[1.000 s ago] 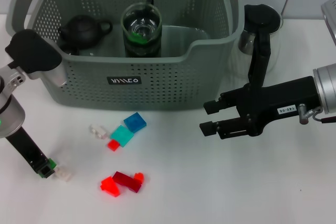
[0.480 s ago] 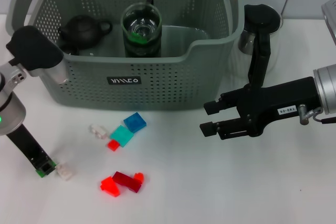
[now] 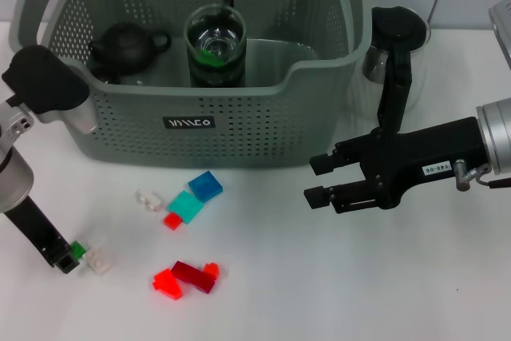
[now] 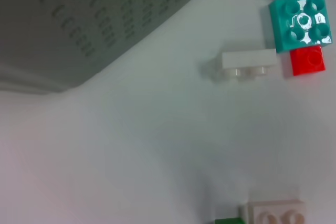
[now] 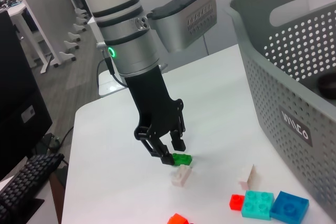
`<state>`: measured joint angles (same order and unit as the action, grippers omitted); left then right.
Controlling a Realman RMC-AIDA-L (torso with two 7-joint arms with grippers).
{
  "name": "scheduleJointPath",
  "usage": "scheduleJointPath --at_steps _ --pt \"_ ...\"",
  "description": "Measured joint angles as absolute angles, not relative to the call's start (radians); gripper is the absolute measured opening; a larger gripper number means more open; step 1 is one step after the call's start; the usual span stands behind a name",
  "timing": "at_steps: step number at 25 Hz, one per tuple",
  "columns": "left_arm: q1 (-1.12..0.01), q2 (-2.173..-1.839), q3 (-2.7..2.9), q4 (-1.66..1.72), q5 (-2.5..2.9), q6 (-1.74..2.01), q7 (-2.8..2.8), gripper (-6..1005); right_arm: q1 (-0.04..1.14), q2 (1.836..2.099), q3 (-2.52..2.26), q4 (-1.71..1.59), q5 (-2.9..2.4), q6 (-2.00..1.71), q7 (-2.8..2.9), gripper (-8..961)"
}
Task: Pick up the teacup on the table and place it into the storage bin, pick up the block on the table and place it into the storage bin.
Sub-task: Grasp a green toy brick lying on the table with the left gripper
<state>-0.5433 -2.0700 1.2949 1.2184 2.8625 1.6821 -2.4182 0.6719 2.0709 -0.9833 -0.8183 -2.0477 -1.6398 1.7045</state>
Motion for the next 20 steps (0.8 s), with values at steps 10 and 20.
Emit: scheduleJointPath --at_steps 10,20 --pt "-0.551 -2.071 1.31 1.174 2.862 1.649 -2.43 224 0.67 2.071 -0.983 -0.818 -2.048 -1.64 1.704 610" --pt "-0.552 -2.07 1.312 1.176 2.862 1.641 -2.435 205 0.669 2.071 -0.983 -0.818 -2.048 -1.64 1.704 609"
